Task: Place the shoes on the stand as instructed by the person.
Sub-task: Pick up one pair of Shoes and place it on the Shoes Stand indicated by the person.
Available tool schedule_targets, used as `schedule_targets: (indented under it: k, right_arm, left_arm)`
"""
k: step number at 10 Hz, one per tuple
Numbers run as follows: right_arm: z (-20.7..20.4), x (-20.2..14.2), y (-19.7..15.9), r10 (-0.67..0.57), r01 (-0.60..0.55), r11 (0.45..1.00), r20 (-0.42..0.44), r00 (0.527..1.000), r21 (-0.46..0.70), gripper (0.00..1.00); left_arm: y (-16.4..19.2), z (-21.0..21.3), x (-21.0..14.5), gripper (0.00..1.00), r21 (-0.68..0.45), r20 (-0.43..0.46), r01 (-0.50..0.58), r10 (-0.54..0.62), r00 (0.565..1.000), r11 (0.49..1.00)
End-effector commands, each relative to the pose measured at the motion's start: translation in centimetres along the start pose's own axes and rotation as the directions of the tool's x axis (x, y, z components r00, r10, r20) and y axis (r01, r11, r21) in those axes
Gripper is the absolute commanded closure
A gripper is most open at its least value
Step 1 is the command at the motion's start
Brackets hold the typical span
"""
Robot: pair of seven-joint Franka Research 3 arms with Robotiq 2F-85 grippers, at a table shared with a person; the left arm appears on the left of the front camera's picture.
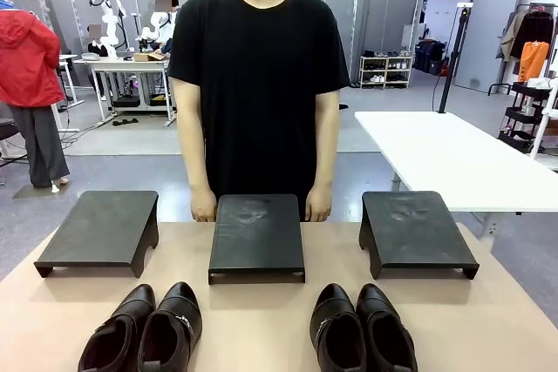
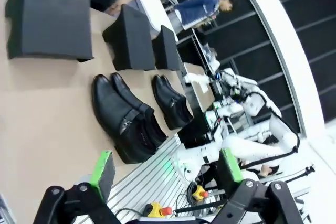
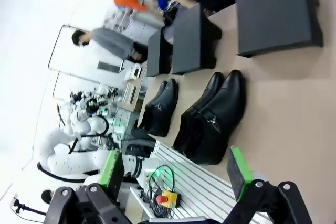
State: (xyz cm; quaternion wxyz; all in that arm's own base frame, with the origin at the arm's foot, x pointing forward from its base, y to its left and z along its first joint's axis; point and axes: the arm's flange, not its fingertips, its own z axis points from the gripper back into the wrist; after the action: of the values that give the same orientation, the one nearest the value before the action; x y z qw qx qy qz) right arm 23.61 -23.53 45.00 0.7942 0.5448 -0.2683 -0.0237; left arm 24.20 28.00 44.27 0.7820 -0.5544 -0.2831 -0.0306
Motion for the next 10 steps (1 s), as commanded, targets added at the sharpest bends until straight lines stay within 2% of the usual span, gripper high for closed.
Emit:
schedule_targets:
  k: [1,2,3,4,10]
  right_arm:
    - [0.0,-0.7,-0.1,0.031,-0.031,1.000,0.008,0.999,-0.004,0.00]
    - [-0.4,-1.1,0.2,0.054,-0.055,0.998,-0.020,0.998,-0.025,0.00]
    - [-0.6,-1.1,0.3,0.052,-0.052,0.998,0.014,0.999,-0.038,0.00]
    - [0.6,-0.7,-0.4,0.005,-0.004,1.000,0.017,1.000,-0.012,0.00]
    - [0.6,-0.7,-0.4,0.005,-0.004,1.000,0.017,1.000,-0.012,0.00]
  left_arm:
    - [-0.3,1.8,-0.1,0.00,0.019,0.042,0.011,-0.011,0.999,1.000]
    - [-0.8,2.2,-0.7,0.00,0.033,0.041,0.018,-0.019,0.999,0.999]
    - [-1.0,2.4,-0.7,0.00,0.036,0.048,0.012,-0.014,0.999,0.999]
    - [0.1,2.2,-1.1,0.00,0.035,0.051,-0.016,0.014,0.999,0.999]
    - [0.1,2.2,-1.1,0.00,0.035,0.051,-0.016,0.014,0.999,0.999]
